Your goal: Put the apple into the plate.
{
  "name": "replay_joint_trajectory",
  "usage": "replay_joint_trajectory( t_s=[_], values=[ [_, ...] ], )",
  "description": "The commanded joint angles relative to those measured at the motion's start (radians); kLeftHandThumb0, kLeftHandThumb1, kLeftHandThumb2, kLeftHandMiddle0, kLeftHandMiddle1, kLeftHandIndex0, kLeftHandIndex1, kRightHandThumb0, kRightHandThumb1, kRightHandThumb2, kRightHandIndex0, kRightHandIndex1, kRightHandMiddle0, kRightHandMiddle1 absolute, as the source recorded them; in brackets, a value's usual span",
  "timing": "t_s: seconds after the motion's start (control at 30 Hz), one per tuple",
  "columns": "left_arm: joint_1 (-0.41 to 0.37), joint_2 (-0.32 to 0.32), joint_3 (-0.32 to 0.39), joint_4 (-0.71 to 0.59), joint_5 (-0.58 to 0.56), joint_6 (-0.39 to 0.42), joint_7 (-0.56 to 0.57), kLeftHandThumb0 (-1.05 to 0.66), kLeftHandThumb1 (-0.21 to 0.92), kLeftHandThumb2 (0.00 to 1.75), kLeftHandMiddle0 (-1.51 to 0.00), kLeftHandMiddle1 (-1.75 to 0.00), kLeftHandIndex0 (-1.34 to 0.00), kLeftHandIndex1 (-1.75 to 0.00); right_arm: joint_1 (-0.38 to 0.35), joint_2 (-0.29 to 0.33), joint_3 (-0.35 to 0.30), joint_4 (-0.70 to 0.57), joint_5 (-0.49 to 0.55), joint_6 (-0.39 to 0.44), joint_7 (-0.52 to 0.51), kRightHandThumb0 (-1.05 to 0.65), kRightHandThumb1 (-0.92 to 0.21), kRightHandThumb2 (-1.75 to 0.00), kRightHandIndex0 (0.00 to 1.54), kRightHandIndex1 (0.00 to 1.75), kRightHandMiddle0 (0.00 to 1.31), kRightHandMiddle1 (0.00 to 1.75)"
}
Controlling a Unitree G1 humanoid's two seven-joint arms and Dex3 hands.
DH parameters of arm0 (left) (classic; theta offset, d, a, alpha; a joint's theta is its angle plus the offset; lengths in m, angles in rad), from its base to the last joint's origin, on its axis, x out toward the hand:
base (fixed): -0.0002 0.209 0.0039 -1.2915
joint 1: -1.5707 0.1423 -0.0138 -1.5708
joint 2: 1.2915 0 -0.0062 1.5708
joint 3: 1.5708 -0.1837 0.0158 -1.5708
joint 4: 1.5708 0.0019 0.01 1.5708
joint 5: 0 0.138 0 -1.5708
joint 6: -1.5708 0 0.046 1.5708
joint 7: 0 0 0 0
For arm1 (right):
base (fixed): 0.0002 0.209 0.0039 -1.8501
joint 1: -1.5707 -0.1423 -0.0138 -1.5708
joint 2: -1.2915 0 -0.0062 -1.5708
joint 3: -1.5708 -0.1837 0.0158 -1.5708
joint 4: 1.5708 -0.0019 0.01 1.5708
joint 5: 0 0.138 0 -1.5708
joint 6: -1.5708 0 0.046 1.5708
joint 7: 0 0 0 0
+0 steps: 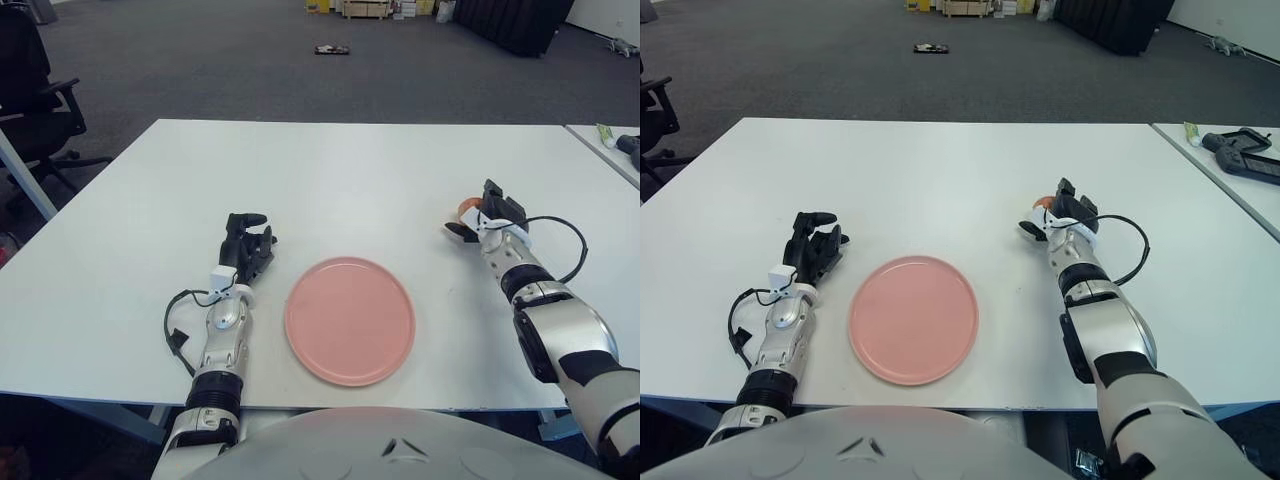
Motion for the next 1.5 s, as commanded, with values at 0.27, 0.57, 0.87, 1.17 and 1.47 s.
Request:
replay_joint_trajectory(
  t_s=[0.27, 0.57, 0.87, 1.17, 1.47],
  values=[
    [0.006, 0.002, 0.001, -0.002, 0.005, 0.012, 0.014, -0.35, 0.92, 0.53, -0.42, -1.54, -0.19, -1.75, -0.006, 0.037, 0.023, 0.056, 0.026, 0.119, 0.111, -0.68, -0.62, -0.73, 0.11, 0.1, 0.0, 0.33],
    [0.003, 0.0, 0.005, 0.002, -0.006, 0.006, 0.006, -0.35, 0.92, 0.53, -0.42, -1.53, -0.19, -1.75, 0.01, 0.014, 0.052, 0.077, 0.017, 0.137, 0.102, -0.59, -0.66, -0.77, 0.06, 0.82, 0.0, 0.87],
    [-0.002, 0.003, 0.008, 0.014, -0.016, -0.003, -0.005, -0.34, 0.92, 0.53, -0.42, -1.53, -0.19, -1.75, -0.001, 0.032, 0.033, 0.071, 0.048, 0.192, 0.06, -0.56, -0.54, -0.93, 0.16, 1.14, 0.06, 1.72],
    [-0.004, 0.007, 0.008, 0.019, -0.02, -0.014, -0.008, -0.35, 0.92, 0.52, -0.4, -1.56, -0.2, -1.75, -0.023, 0.042, 0.023, 0.071, 0.057, 0.278, 0.031, -0.48, -0.52, -1.0, 0.24, 1.17, 0.33, 1.74],
    [-0.011, 0.014, 0.008, 0.036, -0.018, -0.031, -0.01, -0.35, 0.92, 0.53, -0.4, -1.57, -0.2, -1.75, -0.034, 0.047, 0.001, 0.067, 0.07, 0.332, -0.02, -0.46, -0.41, -1.17, 0.81, 1.71, 0.54, 1.72]
  ],
)
